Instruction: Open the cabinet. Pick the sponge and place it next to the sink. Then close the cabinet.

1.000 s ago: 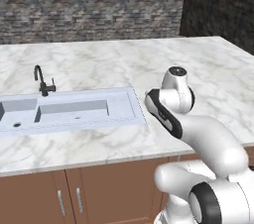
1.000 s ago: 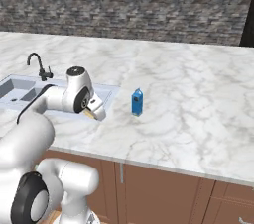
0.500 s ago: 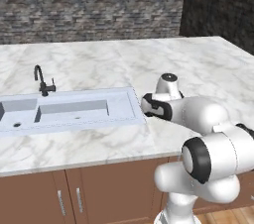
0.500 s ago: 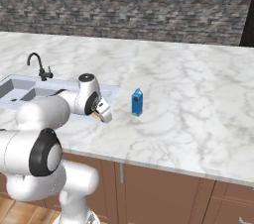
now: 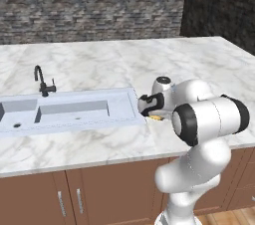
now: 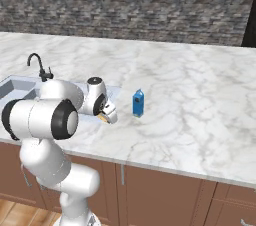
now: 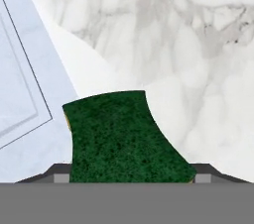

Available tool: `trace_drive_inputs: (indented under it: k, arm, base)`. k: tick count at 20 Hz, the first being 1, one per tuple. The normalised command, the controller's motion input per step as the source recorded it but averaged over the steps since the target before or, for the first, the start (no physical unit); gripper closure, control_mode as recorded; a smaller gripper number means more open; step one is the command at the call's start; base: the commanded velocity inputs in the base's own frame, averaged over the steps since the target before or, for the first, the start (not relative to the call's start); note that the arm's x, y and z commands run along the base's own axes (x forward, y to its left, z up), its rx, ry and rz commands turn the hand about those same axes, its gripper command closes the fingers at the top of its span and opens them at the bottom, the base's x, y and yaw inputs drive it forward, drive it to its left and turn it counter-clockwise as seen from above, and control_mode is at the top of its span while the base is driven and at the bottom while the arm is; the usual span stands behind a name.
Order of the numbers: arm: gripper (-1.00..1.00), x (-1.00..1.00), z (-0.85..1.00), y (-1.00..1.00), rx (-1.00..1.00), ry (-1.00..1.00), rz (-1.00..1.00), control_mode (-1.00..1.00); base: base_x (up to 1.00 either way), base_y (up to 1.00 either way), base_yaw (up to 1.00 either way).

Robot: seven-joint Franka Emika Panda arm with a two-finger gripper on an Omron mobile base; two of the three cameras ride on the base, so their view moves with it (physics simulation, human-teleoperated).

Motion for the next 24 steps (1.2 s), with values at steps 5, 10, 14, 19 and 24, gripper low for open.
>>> trace_drive_inputs:
  k: [5, 10, 14, 19, 24]
  arm:
    - [1.00, 0.23, -0.24, -0.02, 0.00, 0.00, 0.00, -1.00]
    - [1.00, 0.19, -0.24, -0.09, 0.00, 0.00, 0.00, -1.00]
    - [-1.00, 0.03, -0.16, -0.06, 0.00, 0.00, 0.00, -1.00]
    - [-1.00, 0.00, 0.03, -0.05, 0.01, 0.00, 0.00, -1.00]
    - [-1.00, -0.28, 0.42, 0.00, 0.00, -0.02, 0.00, -1.00]
  base:
    - [0.00, 0.00, 0.00]
    - [0.00, 0.00, 0.00]
    - [0.00, 0.00, 0.00]
    - [0.00, 0.00, 0.00]
    - [0.00, 0.00, 0.00]
